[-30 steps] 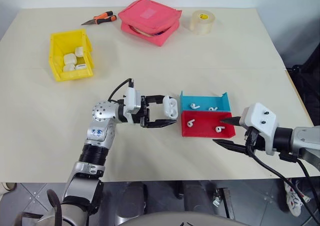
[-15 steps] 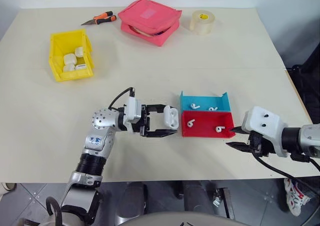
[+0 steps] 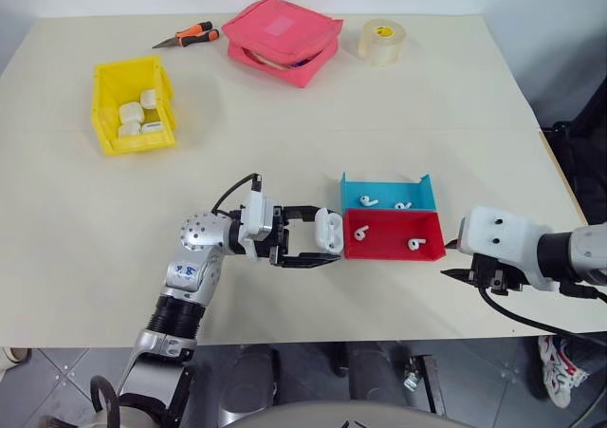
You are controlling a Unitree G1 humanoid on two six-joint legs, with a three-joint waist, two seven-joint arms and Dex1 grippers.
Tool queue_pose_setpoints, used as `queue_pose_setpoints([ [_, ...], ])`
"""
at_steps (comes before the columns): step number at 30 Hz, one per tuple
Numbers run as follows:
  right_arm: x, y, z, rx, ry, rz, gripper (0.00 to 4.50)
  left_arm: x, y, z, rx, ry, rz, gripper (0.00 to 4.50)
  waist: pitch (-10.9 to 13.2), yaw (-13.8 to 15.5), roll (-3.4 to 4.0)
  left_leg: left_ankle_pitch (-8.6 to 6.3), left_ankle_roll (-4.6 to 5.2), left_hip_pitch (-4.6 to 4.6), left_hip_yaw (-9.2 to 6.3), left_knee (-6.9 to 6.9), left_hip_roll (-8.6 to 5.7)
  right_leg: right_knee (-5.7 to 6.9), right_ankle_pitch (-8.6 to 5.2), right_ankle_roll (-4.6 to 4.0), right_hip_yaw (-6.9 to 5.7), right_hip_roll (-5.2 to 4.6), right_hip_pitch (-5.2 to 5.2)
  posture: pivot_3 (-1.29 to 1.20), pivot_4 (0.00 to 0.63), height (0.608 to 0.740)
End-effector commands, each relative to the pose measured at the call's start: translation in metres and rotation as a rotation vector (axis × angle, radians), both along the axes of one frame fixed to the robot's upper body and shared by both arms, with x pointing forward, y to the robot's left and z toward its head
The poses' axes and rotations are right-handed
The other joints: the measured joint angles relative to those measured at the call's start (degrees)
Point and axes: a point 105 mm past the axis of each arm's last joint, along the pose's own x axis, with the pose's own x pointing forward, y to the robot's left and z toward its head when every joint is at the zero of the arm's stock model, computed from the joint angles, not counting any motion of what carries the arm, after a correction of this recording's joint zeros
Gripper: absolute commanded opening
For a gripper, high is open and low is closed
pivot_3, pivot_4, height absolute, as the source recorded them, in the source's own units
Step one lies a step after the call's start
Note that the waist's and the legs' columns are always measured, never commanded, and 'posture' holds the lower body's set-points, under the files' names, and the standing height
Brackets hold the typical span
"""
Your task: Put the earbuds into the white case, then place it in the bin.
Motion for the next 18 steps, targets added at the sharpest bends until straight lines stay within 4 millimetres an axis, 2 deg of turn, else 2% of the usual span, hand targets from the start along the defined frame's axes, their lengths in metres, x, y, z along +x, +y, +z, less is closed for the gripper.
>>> queue_pose_setpoints([
  [1, 0.009, 0.001, 0.001, -0.045, -0.016, 0.057, 2.07, -0.005, -0.001, 0.011, -0.035, -0.041, -0.008, 2.79, 0.0, -0.02, 0.01, 0.0, 0.0, 0.0, 0.0, -0.01, 0.0, -0.01, 0.0, 0.0, 0.0, 0.0, -0.01, 0.0, 0.15, 0.74],
  [11, 0.044, 0.011, -0.011, -0.158, -0.03, 0.242, 2.07, -0.008, 0.002, 0.009, -0.029, -0.047, 0.009, 2.79, 0.02, -0.07, 0.06, 0.02, -0.04, -0.01, 0.02, -0.01, 0.0, 0.0, 0.02, 0.02, 0.03, -0.02, -0.07, 0.0, 0.15, 0.74],
  [18, 0.053, 0.015, -0.018, -0.221, -0.014, 0.34, 2.07, -0.01, 0.001, 0.009, -0.03, -0.049, 0.017, 2.79, 0.02, -0.09, 0.09, 0.12, -0.23, -0.04, 0.11, 0.0, 0.0, 0.0, 0.03, 0.02, 0.01, -0.02, -0.08, 0.0, 0.15, 0.74],
])
